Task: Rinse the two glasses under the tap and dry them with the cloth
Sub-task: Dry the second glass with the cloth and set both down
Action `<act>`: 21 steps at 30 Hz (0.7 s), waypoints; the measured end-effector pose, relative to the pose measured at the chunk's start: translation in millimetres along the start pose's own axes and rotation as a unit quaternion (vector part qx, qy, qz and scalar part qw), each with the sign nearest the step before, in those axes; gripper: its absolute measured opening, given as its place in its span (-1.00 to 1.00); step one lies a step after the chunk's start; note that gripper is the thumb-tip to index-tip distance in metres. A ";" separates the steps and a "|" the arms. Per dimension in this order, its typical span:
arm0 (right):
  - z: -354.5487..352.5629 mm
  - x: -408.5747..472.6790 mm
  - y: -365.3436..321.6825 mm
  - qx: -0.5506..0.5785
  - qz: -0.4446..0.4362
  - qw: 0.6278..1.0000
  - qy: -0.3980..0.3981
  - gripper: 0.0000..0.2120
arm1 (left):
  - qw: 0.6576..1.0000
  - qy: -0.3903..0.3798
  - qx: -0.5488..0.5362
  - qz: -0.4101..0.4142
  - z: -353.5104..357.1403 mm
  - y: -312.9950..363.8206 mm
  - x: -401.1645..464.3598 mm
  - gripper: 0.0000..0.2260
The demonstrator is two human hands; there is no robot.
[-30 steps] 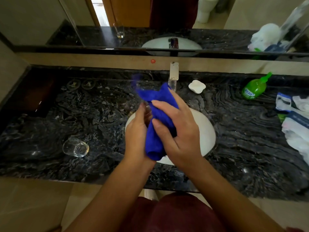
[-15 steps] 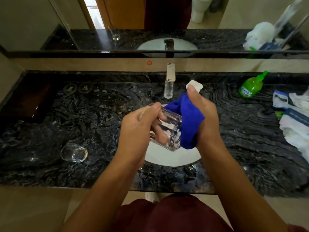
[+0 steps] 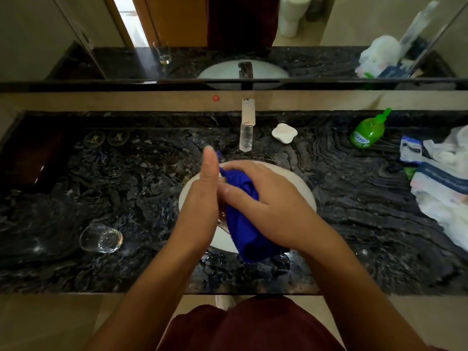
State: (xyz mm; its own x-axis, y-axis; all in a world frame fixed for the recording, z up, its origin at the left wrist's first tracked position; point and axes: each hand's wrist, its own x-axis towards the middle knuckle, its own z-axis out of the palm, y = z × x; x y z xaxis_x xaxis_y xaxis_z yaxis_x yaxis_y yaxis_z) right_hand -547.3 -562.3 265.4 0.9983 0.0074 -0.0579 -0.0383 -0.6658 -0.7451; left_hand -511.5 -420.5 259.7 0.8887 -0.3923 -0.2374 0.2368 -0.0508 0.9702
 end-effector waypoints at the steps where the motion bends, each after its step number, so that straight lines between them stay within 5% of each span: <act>1: -2.1 3.6 -0.3 0.007 0.019 1.000 0.003 -0.51 | 1.000 -0.005 0.015 -0.001 0.8 -1.1 -0.1 0.00; 5: -5.2 19.4 11.1 0.141 0.092 0.986 -0.019 -0.24 | 0.997 -0.035 0.067 0.016 5.7 -4.4 -3.7 0.00; 7: -3.7 21.4 22.0 0.195 0.107 0.975 0.007 -0.18 | 0.996 -0.062 0.050 0.029 6.4 -6.3 -4.8 -0.33; 10: -3.4 15.9 38.4 0.330 0.147 0.932 0.037 -0.36 | 0.995 -0.091 0.015 0.049 0.3 -3.5 -3.1 -0.69; 16: 10.3 -18.5 48.4 0.593 0.153 0.778 -0.142 -0.49 | 0.990 -0.027 0.062 0.127 -5.9 7.3 9.6 -0.71; 21: 20.1 -19.8 35.9 0.606 0.119 0.783 -0.079 -0.45 | 0.974 0.063 0.106 0.192 1.6 13.7 27.9 -0.72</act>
State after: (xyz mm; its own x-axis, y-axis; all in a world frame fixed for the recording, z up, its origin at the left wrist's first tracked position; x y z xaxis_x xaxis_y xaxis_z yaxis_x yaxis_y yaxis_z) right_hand -569.3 -571.3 226.4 0.9426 0.1462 -0.3002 -0.3307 0.5338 -0.7783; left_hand -484.1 -433.6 266.4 0.9396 -0.3053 0.1547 -0.1980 -0.1163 0.9733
